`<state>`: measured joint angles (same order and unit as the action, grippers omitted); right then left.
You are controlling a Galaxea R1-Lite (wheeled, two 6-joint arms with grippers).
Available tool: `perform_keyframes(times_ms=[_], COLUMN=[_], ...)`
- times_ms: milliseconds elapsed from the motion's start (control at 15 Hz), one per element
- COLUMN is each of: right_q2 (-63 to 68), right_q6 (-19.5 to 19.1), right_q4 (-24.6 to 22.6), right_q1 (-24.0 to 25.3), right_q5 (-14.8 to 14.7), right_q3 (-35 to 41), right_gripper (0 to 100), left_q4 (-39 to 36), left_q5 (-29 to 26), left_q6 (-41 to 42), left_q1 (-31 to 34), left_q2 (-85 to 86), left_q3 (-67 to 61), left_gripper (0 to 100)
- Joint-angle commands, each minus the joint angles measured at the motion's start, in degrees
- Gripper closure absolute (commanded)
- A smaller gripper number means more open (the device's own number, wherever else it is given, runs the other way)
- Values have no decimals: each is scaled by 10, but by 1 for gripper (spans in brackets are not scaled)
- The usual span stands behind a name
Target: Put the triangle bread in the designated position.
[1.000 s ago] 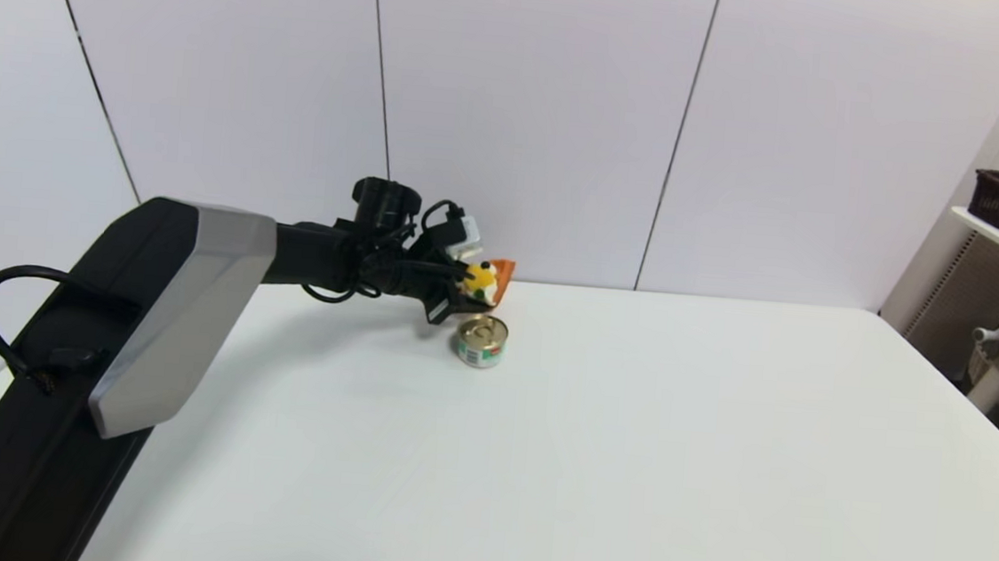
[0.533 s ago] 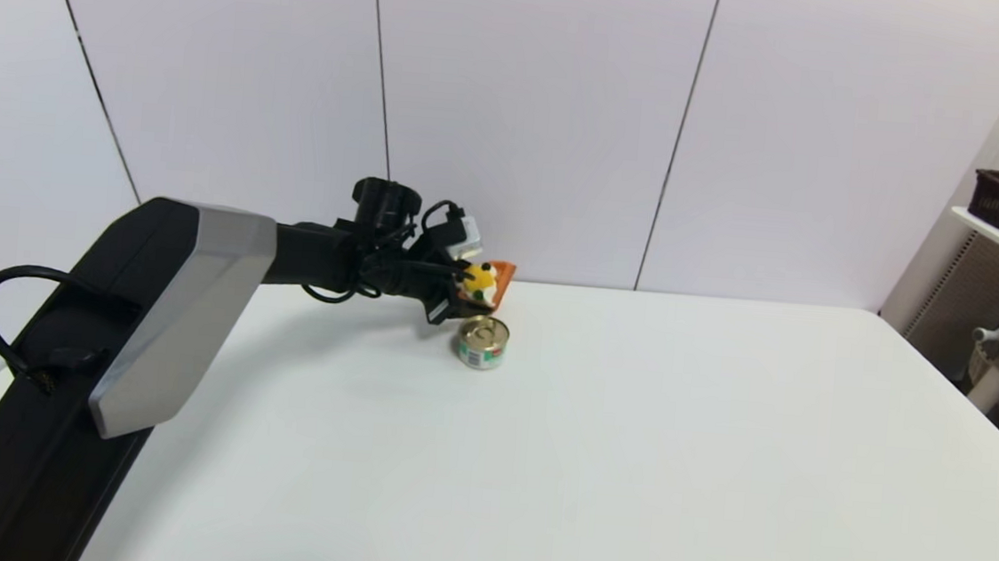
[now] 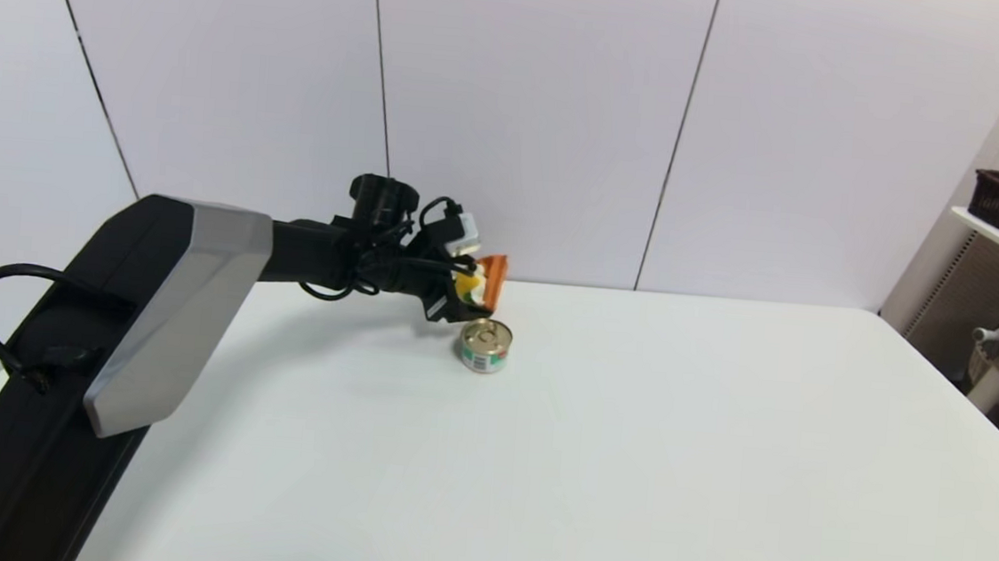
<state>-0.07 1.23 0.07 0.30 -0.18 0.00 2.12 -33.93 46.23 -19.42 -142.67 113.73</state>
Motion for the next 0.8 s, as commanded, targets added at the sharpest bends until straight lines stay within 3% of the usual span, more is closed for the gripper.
perform_keyframes(times_ms=[67,667,800], right_q2=[1,1,1], right_q6=[0,0,0], right_q4=[0,0,0], right_q1=[0,0,0], right_q5=[0,0,0], right_q3=[0,0,0], right_gripper=[0,0,0], left_q4=[0,10,61], left_q5=[-2,0,3], left_q6=[3,2,2], left_q1=[4,44,47], left_q2=[5,91,150], left_q3=[0,-8,-18], left_gripper=[0,0,0])
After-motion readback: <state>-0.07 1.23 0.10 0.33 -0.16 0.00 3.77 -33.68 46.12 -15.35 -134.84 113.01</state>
